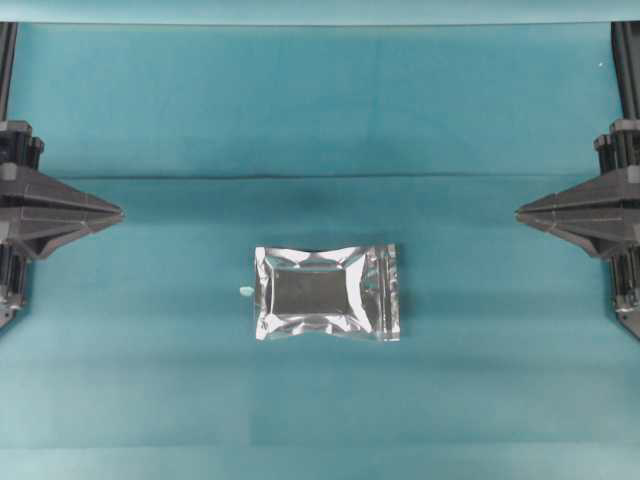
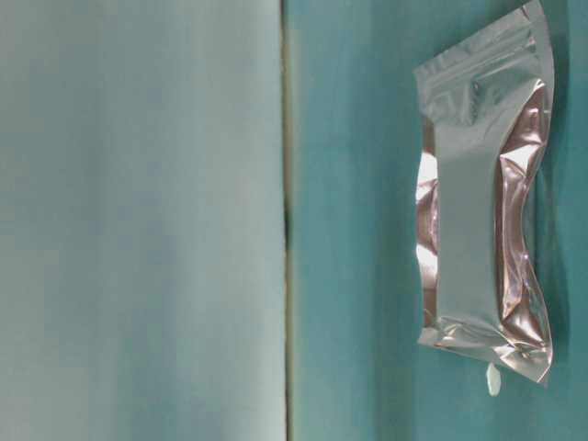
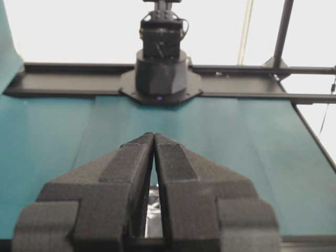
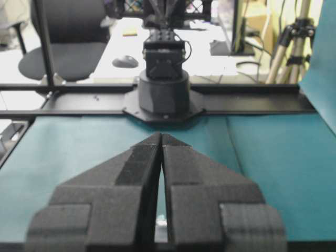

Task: Hand over the silver zip bag and make it stand upright.
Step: 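Move the right gripper toward the right edge of the silver bag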

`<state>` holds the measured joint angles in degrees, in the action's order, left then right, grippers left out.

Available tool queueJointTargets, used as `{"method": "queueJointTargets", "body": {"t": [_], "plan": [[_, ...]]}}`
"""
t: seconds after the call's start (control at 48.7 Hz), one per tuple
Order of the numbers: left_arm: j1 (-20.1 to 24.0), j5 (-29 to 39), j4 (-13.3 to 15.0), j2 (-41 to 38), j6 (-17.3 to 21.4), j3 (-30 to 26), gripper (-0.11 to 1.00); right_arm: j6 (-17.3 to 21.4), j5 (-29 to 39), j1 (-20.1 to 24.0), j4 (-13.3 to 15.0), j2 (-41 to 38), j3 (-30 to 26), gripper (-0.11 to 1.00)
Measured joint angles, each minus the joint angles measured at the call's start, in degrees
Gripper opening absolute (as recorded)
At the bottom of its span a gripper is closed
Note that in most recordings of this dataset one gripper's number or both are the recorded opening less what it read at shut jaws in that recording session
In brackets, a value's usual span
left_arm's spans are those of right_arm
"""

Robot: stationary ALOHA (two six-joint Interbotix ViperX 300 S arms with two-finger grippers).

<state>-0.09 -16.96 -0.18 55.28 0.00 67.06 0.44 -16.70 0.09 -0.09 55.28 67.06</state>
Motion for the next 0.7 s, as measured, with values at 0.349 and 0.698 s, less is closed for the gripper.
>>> {"method": "queueJointTargets", "body": {"t": [0.349,0.698], "plan": [[-1.7,1.2,-0.7,-13.3,-0.2,-5.6,-0.02,13.5,1.7,0.9,-12.3,-10.4,-0.5,0.05],[-1.7,1.3,-0.8,-17.9,-1.0,-7.8,-0.01,33.8,6.4,-0.2,-15.5,-23.6,-5.0,0.05]]}}
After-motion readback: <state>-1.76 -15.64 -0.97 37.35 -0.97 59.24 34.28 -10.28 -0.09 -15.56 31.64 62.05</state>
